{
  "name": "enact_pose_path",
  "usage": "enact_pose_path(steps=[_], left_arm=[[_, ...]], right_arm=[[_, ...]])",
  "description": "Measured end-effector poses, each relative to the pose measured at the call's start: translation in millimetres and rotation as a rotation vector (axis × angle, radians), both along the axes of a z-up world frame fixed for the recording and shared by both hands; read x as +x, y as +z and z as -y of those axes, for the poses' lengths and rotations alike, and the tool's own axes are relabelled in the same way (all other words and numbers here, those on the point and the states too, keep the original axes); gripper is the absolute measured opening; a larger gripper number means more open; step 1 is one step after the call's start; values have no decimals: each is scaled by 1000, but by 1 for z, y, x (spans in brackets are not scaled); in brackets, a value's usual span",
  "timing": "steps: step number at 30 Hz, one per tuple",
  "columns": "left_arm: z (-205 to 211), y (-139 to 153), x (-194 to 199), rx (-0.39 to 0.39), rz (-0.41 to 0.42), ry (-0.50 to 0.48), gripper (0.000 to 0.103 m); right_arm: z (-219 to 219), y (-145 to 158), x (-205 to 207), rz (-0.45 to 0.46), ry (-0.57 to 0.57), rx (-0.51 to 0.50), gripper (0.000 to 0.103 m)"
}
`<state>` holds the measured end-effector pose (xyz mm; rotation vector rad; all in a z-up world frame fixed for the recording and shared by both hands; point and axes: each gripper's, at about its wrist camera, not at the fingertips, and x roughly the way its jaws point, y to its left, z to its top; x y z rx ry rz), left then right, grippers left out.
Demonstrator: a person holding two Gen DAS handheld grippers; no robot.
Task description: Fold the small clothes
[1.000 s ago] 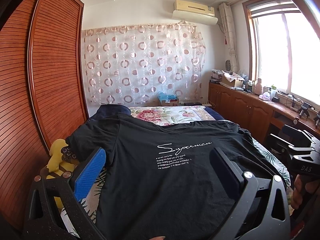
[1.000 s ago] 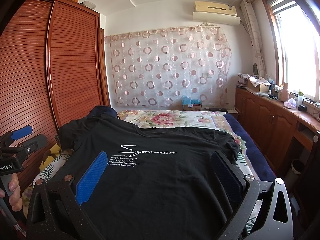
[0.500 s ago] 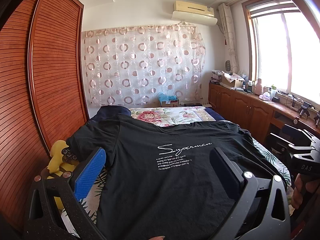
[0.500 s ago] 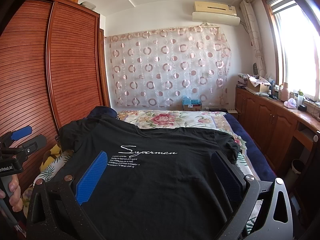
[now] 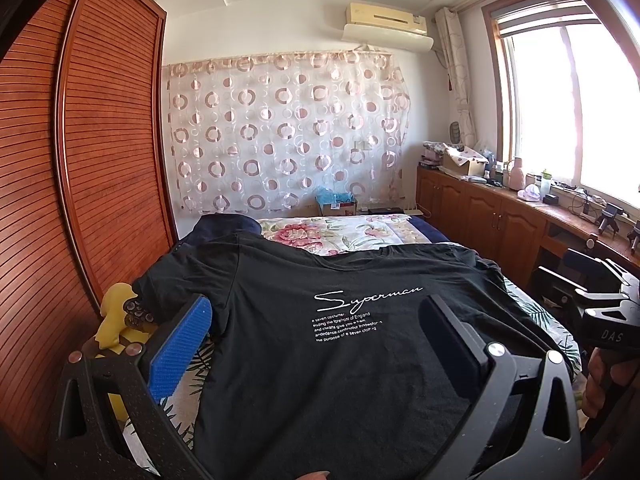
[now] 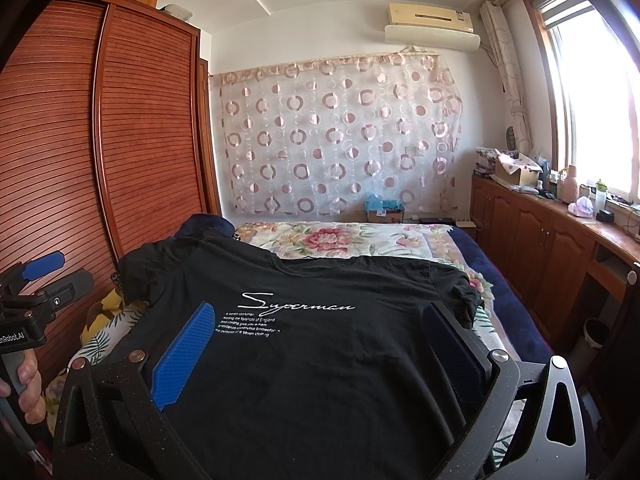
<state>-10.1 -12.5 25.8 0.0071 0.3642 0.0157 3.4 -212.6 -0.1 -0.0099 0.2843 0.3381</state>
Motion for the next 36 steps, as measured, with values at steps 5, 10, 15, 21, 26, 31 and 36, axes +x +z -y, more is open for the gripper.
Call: enact_pose_path(steps=[5,10,15,21,26,31,36], left_arm=[[1,1,0,1,0,0,103],[2,4,-1,0,0,-1,103],[2,2,-2,2,1,0,103],[3,2,-2,2,1,-1,103],[7,7,-1,3,-9,4,103],[-3,-12,9,-5,-36,8,103],[-21,-32,22,9,-59,34,103]], right_arm=[[1,0,1,-1,0,1,103],[1,0,0,-1,0,0,103],[-1,0,0,-3,2,-1,103],[-1,-1,1,-7,9,-1,103],[-1,-3,10,-28,21,0,103],[-4,-10,21,-53,48,-21,103],[-10,-18,37,-74,75,-39,103]])
